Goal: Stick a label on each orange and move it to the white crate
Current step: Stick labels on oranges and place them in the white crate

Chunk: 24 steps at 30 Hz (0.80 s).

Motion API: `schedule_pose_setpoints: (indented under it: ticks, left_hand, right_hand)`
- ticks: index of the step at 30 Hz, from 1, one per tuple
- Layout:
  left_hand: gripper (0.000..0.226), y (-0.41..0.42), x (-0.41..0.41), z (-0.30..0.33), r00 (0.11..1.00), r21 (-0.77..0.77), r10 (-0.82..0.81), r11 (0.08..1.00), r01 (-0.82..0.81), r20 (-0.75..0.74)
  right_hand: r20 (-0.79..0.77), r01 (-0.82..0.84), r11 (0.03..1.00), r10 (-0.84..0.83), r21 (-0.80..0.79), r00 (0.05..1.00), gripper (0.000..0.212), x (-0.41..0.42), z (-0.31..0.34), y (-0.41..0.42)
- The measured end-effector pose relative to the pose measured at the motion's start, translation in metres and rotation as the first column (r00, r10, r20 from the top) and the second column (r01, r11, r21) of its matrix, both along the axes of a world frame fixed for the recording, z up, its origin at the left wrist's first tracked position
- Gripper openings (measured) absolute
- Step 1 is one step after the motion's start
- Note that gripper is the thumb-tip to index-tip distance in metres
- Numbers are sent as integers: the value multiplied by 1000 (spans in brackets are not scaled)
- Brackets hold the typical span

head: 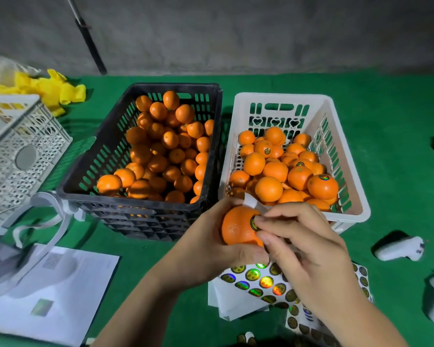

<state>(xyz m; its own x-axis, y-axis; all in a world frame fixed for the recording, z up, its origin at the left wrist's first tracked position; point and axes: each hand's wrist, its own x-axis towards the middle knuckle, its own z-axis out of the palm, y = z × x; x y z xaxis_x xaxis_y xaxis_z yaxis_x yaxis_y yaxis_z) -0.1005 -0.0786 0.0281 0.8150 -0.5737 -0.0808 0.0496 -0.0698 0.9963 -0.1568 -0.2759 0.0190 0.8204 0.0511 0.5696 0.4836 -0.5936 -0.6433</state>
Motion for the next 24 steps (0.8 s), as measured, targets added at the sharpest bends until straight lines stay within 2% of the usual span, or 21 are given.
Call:
schedule_pose_setpoints:
  ticks: [2, 4, 7, 11, 15, 19, 22, 24]
  left_hand:
    - [64, 0, -2, -3, 1000, -10, 20, 1000, -20, -15]
    - [76, 0, -4, -3, 997, -19, 60, 998, -61, -43]
    - [78, -2, -3, -7, 996, -32, 44, 998, -47, -82]
    - [79, 0, 10, -23, 996, 53, -59, 997, 63, -69]
    - [89, 2, 23, -30, 989, -10, -130, 992, 130, -75]
    - [96, 7, 32, -31, 973, -23, -223, 975, 222, -59]
    - [92, 8, 39, -25, 945, -55, -316, 948, 312, -84]
    - [84, 8, 42, -25, 941, -74, -320, 947, 313, -110]
  right_hand:
    - [-34, -58, 995, 55, -85, 998, 35, -1, 0, -6]
    - [-107, -112, 968, 90, -223, 990, 53, -4, -1, -7]
    - [-140, -70, 934, 22, -351, 990, 69, -6, -6, -3]
    - [-170, -31, 955, -21, -295, 985, 62, 1, -4, -4]
    - [-250, -136, 951, 65, -278, 966, 71, 7, 2, -12]
    - [-238, -148, 941, 76, -303, 968, 71, 13, 10, -16]
    - [-259, -184, 968, 137, -167, 956, 72, 17, 13, -18]
    - [-209, -110, 993, 99, -46, 973, 71, 25, 11, -27]
